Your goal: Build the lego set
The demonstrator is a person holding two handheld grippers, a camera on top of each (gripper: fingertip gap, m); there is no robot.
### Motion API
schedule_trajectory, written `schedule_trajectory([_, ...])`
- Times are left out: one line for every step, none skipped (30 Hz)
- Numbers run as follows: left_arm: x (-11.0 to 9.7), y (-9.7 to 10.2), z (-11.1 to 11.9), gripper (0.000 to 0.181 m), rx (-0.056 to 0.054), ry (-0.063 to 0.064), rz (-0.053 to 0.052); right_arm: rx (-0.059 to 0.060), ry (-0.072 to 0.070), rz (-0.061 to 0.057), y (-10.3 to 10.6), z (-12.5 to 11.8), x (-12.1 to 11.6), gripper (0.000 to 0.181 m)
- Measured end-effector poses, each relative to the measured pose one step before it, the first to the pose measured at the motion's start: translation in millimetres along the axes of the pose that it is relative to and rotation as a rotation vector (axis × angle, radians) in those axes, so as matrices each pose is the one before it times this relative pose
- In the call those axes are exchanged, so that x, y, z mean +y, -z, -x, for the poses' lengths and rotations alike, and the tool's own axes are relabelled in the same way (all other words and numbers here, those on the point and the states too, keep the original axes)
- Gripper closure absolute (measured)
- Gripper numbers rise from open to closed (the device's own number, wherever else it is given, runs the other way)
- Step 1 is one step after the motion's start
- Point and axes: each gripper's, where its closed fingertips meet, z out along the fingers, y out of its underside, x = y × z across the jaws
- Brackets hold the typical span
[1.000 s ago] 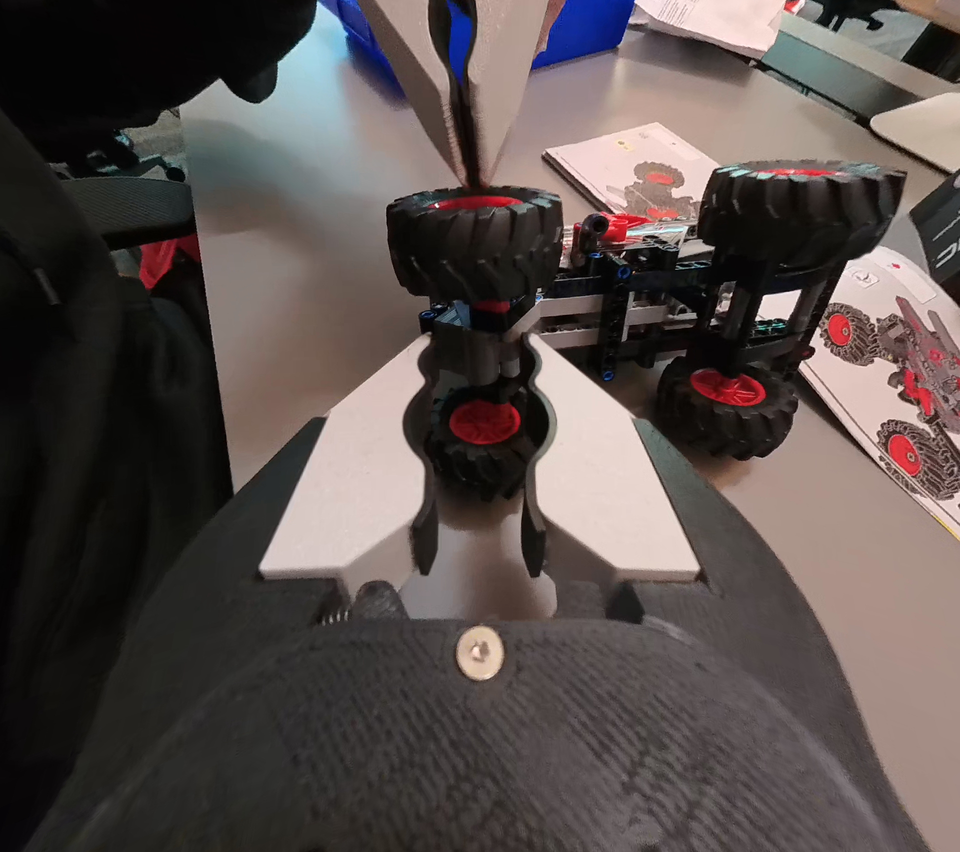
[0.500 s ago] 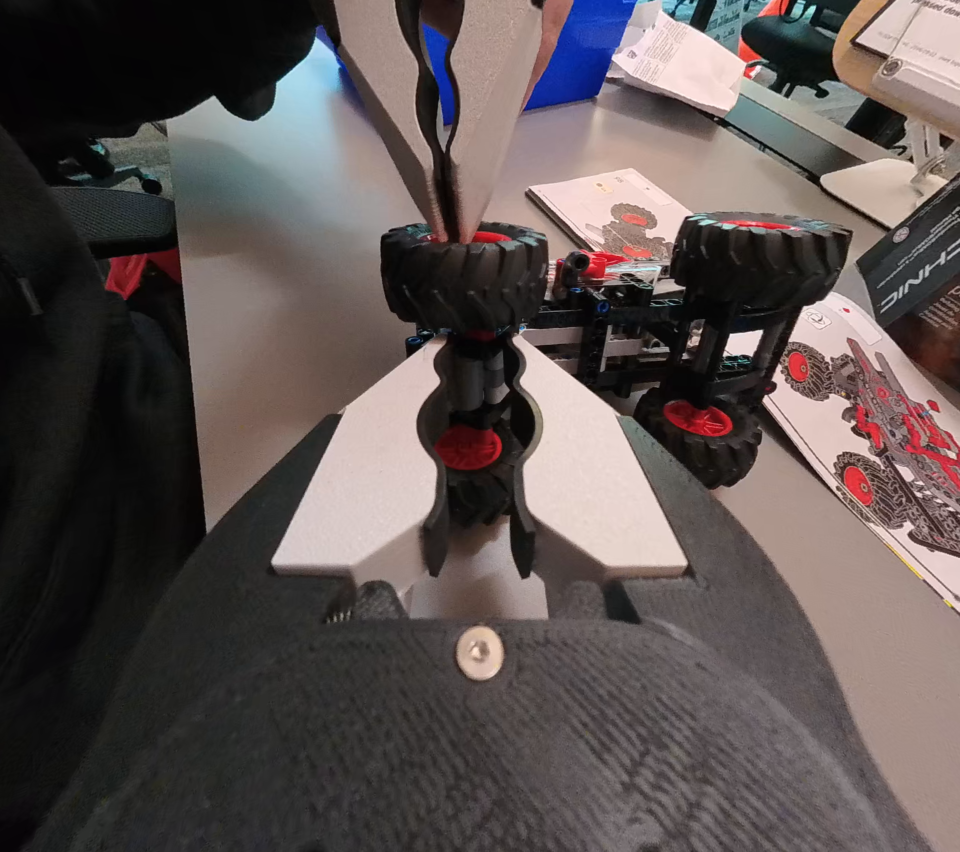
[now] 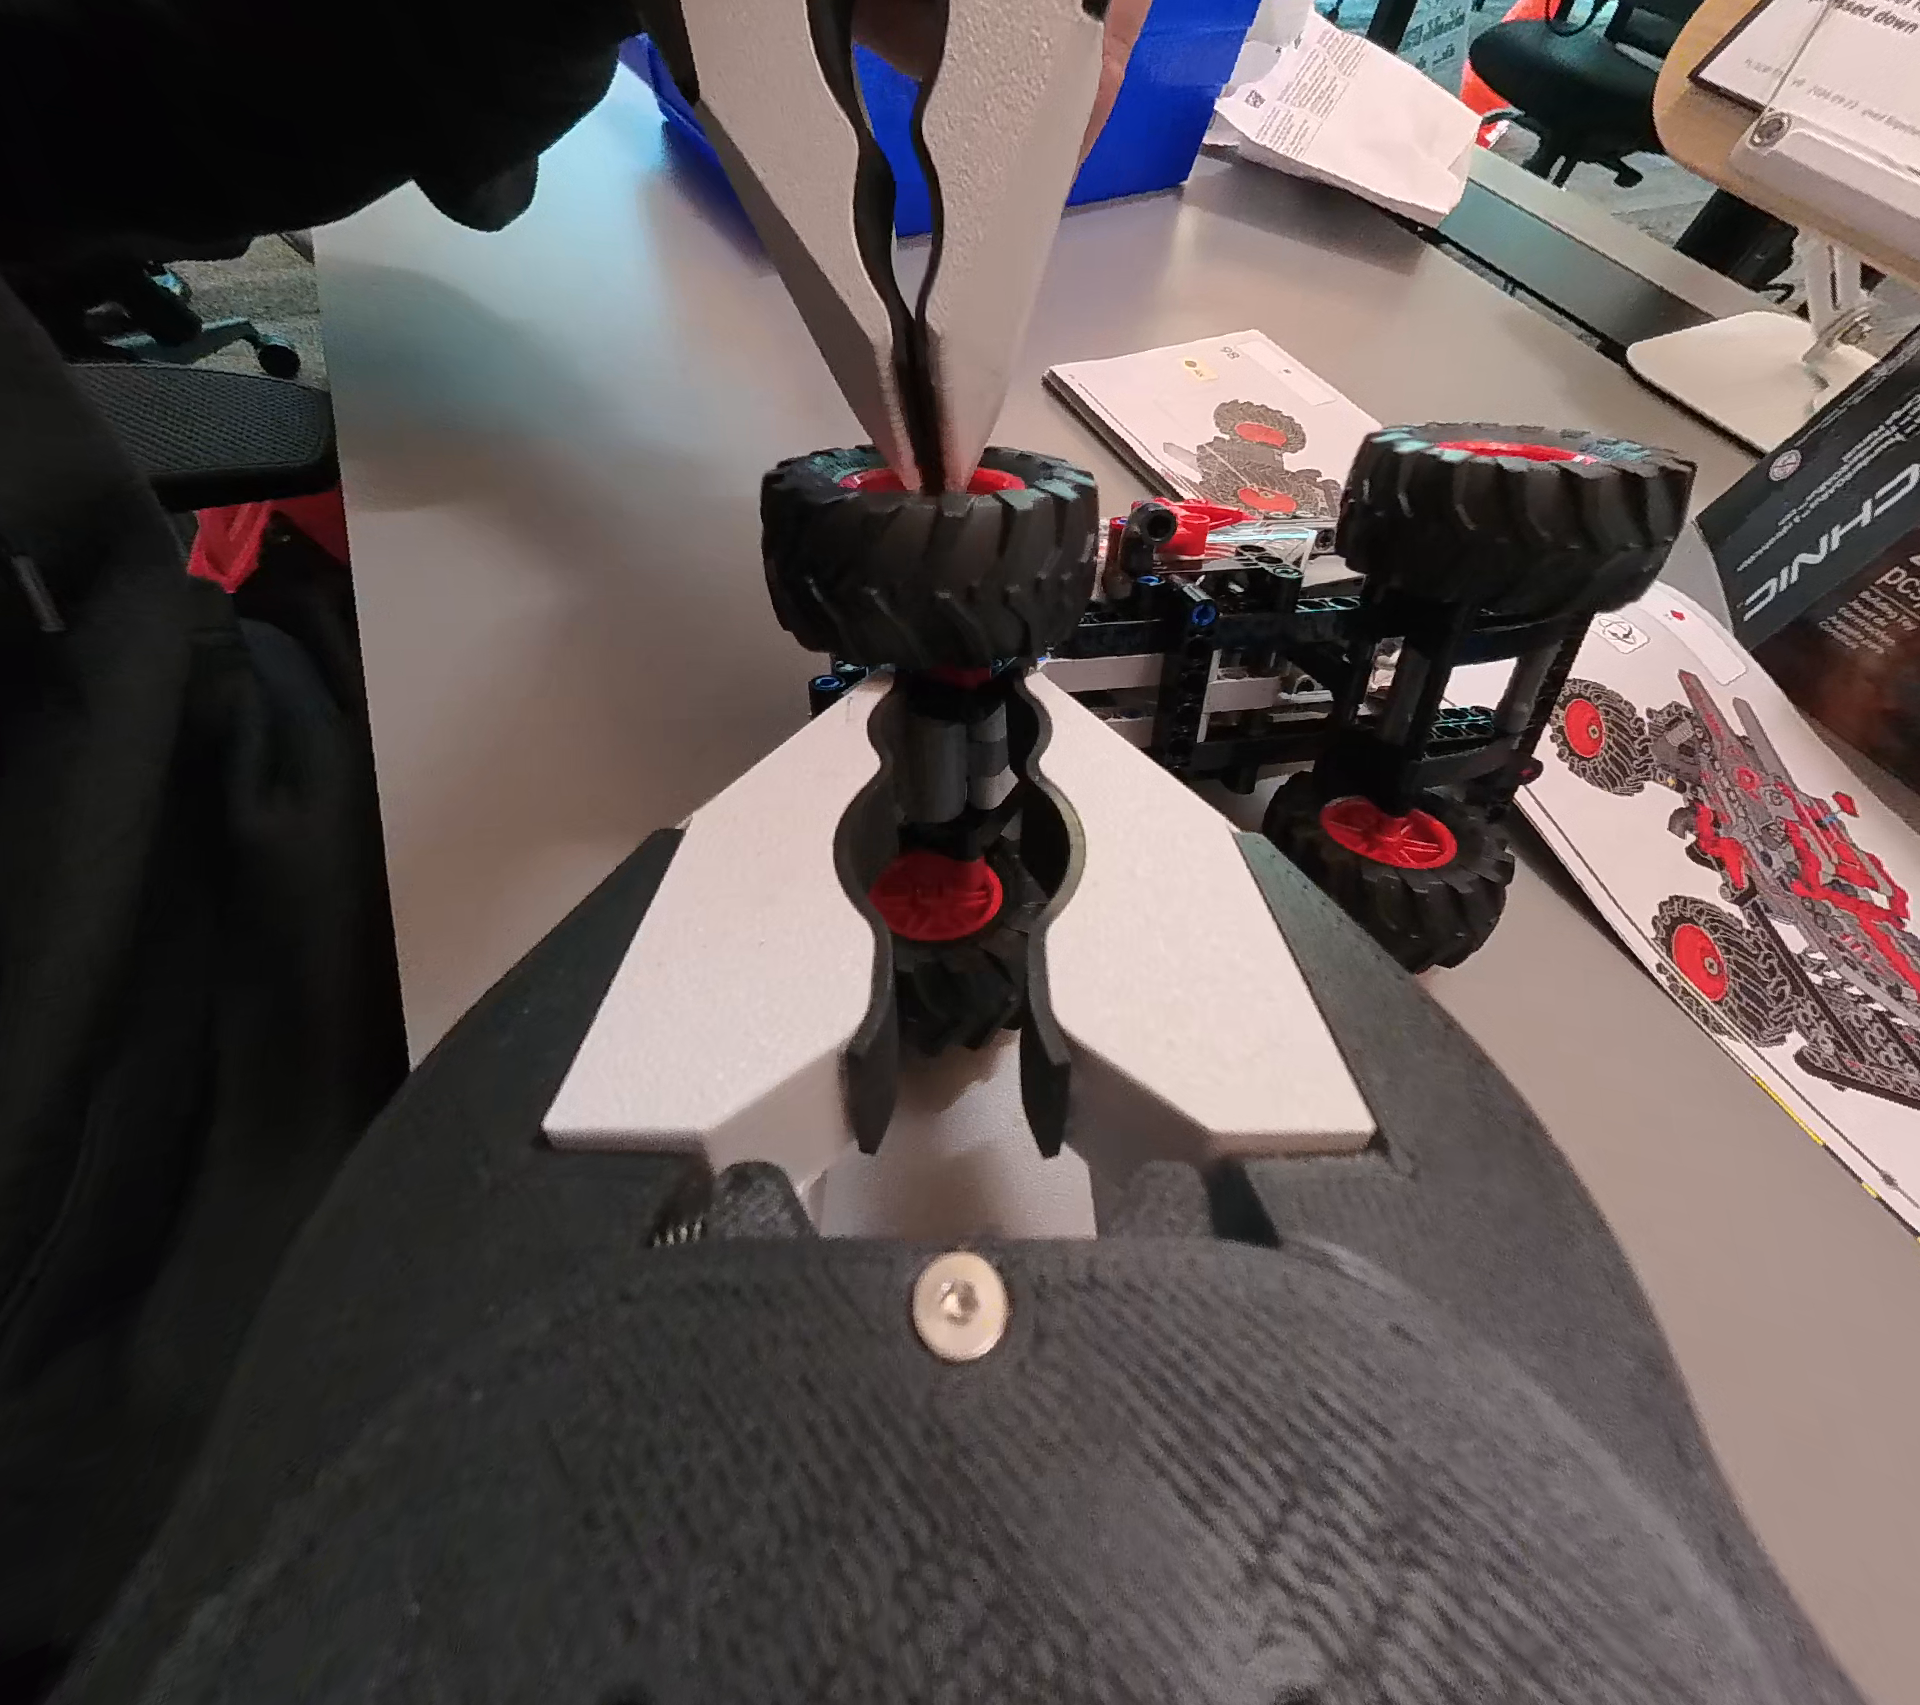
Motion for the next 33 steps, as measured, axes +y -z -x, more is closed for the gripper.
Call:
schedule_trajectory([-0.28,-0.33,0.13,0.181,-0.0058,-0.0045,0.0045,0.0034,0.0000,0.0017,-0.05,-0.24,-0.28,0.166])
schedule_trajectory([-0.30,-0.26,0.10,0.181,-0.0060,-0.0056,0.0071,0.0030,-0.0032,0.0004,-0.44,-0.15,-0.35,0.166])
schedule_trajectory([-0.15,-0.11,-0.19,0.181,-0.0039,-0.0048,0.0099,0.0029,0.0017,-0.0004,-0.33,0.21,-0.57,0.165])
schedule_trajectory([-0.04,-0.04,-0.08,0.181,-0.0044,-0.0059,0.0114,0.0043,0.0113,0.0028,-0.17,0.20,-0.14,0.165])
schedule_trajectory([0.02,0.03,0.08,0.181,-0.0050,-0.0062,0.0114,0.0052,0.0114,0.0055,-0.14,0.05,0.03,0.165])
schedule_trajectory([-0.05,-0.08,-0.07,0.181,-0.0043,-0.0055,0.0099,0.0029,0.0048,0.0071,0.08,0.04,0.07,0.166])
schedule_trajectory([-0.06,-0.12,-0.03,0.181,-0.0031,-0.0043,0.0084,0.0013,0.0032,0.0059,0.03,0.21,0.03,0.166])
schedule_trajectory([0.15,0.04,-0.05,0.181,-0.0014,-0.0023,0.0082,0.0034,0.0059,0.0023,-0.23,-0.04,-0.08,0.166])
schedule_trajectory([0.05,0.11,-0.08,0.181,-0.0018,-0.0055,0.0078,0.0040,0.0042,-0.0004,-0.20,0.05,-0.15,0.166])
schedule_trajectory([-0.05,0.13,-0.04,0.181,-0.0030,-0.0095,0.0070,0.0019,0.0003,-0.0003,-0.22,0.24,-0.21,0.166])
schedule_trajectory([-0.06,0.07,-0.07,0.181,-0.0023,-0.0079,0.0072,0.0013,0.0025,0.0009,-0.05,0.15,0.11,0.165])
schedule_trajectory([-0.19,-0.07,-0.05,0.181,-0.0020,-0.0061,0.0065,0.0012,0.0023,0.0012,-0.02,-0.06,0.08,0.165])
schedule_trajectory([-0.83,0.01,-0.07,0.181,-0.0014,-0.0061,0.0005,0.0004,0.0005,0.0005,0.07,-0.11,-0.02,0.165])
schedule_trajectory([-0.52,-0.01,-0.24,0.181,0.0012,-0.0015,0.0000,0.0009,0.0023,0.0013,-0.04,0.07,0.07,0.165])
schedule_trajectory([0.32,-0.08,-0.03,0.181,0.0021,0.0024,0.0046,0.0035,0.0032,0.0009,-0.16,-0.08,-0.07,0.166])
schedule_trajectory([0.03,0.01,0.00,0.181,0.0008,0.0003,0.0038,0.0018,0.0003,0.0017,-0.03,-0.06,0.03,0.166])
schedule_trajectory([0.01,-0.27,0.23,0.181,-0.0017,-0.0011,0.0032,0.0001,-0.0002,0.0009,0.22,-0.14,0.22,0.166])
schedule_trajectory([-0.14,-0.35,0.34,0.181,-0.0032,0.0032,0.0046,0.0004,-0.0007,0.0001,0.27,-0.26,0.29,0.166])
schedule_trajectory([0.06,-0.30,0.28,0.181,-0.0018,0.0068,0.0067,-0.0002,-0.0023,-0.0010,0.14,-0.21,0.13,0.166])
schedule_trajectory([0.10,0.02,-0.14,0.181,0.0019,0.0038,0.0076,-0.0001,0.0018,-0.0013,-0.19,0.09,-0.14,0.166])
schedule_trajectory([0.28,0.10,-0.28,0.181,0.0062,0.0028,0.0078,0.0018,0.0048,-0.0012,-0.49,0.27,-0.17,0.166])
schedule_trajectory([0.43,0.18,0.03,0.181,0.0081,0.0048,0.0064,0.0038,0.0038,0.0006,-0.30,-0.11,-0.19,0.166])
schedule_trajectory([0.08,-0.08,0.22,0.181,0.0094,0.0081,0.0023,0.0028,0.0036,0.0009,0.02,-0.32,0.16,0.166])
schedule_trajectory([-0.20,-0.43,0.25,0.181,0.0132,0.0153,-0.0024,-0.0006,0.0002,0.0000,0.30,-0.28,0.31,0.165])
schedule_trajectory([-0.22,-0.37,0.31,0.181,0.0169,0.0243,-0.0054,-0.0002,0.0019,-0.0019,0.26,-0.26,0.15,0.166])
schedule_trajectory([-0.04,-0.29,0.10,0.181,0.0198,0.0322,-0.0072,0.0012,-0.0002,-0.0022,0.03,-0.39,0.15,0.166])
schedule_trajectory([-0.22,-0.29,0.05,0.181,0.0205,0.0337,-0.0100,0.0022,0.0023,-0.0009,0.02,-0.11,0.17,0.166])
schedule_trajectory([-0.63,-0.60,0.32,0.181,0.0173,0.0335,-0.0168,0.0006,0.0022,-0.0035,-0.54,0.50,-0.65,0.166])
schedule_trajectory([-0.79,-0.59,0.58,0.181,0.0170,0.0432,-0.0179,0.0061,0.0074,0.0033,-0.19,-0.42,0.43,0.166])
schedule_trajectory([-0.12,-0.29,0.08,0.181,0.0187,0.0414,-0.0115,-0.0005,0.0011,0.0033,0.30,-0.11,0.40,0.165])
schedule_trajectory([-0.23,-0.50,-0.03,0.181,0.0070,0.0144,-0.0080,-0.0009,-0.0069,0.0074,0.66,-0.62,0.57,0.166])
schedule_trajectory([-0.32,-0.52,0.29,0.181,-0.0082,-0.0108,-0.0011,-0.0027,-0.0012,0.0032,0.37,-0.06,0.39,0.166])
schedule_trajectory([0.28,-0.03,-0.41,0.181,-0.0122,-0.0175,0.0090,-0.0015,0.0030,-0.0040,-0.25,0.31,-0.06,0.165])
